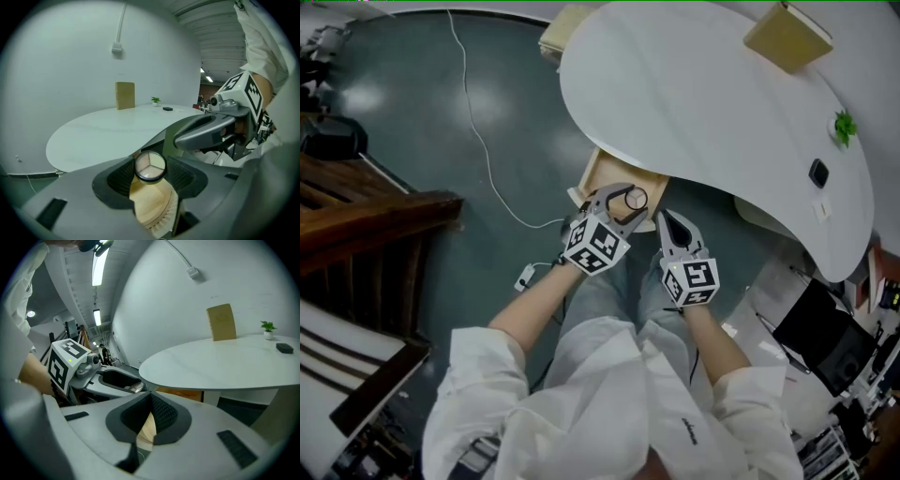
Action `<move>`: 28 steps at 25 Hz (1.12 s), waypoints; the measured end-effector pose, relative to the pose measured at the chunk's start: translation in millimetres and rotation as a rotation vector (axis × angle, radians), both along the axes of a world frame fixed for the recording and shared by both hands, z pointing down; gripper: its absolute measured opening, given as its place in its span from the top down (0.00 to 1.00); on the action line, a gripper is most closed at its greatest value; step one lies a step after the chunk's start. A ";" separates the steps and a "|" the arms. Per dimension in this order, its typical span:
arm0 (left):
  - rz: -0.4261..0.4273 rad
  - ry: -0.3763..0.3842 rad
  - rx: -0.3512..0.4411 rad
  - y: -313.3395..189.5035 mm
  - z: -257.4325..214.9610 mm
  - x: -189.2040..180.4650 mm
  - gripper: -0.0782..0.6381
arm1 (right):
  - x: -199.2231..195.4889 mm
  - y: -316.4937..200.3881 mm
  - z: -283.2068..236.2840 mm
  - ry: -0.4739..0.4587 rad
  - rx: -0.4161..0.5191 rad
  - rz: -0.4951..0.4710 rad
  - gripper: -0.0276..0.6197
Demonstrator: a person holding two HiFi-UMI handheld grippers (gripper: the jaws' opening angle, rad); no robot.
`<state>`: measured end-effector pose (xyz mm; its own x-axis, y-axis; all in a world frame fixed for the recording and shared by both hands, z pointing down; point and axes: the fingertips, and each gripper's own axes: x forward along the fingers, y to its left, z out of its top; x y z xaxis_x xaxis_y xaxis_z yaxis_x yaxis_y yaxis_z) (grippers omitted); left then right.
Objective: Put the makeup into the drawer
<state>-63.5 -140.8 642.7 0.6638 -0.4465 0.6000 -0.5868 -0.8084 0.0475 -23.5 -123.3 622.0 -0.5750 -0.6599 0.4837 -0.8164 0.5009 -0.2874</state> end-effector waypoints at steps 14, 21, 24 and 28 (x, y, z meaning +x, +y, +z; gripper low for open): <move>0.325 -0.123 0.000 2.6 53.6 7.9 0.57 | -4.4 -9.4 56.5 0.042 -0.111 -0.071 0.93; 0.466 -0.165 -0.017 5.3 82.7 12.8 0.57 | -0.7 -9.8 85.4 0.062 -0.141 -0.110 0.93; 0.539 -0.199 -0.009 5.4 94.9 14.7 0.57 | 4.2 -11.0 96.8 0.067 -0.150 -0.112 0.93; 0.611 -0.247 0.018 5.5 113.5 17.1 0.57 | 7.4 -10.4 108.9 0.067 -0.155 -0.110 0.93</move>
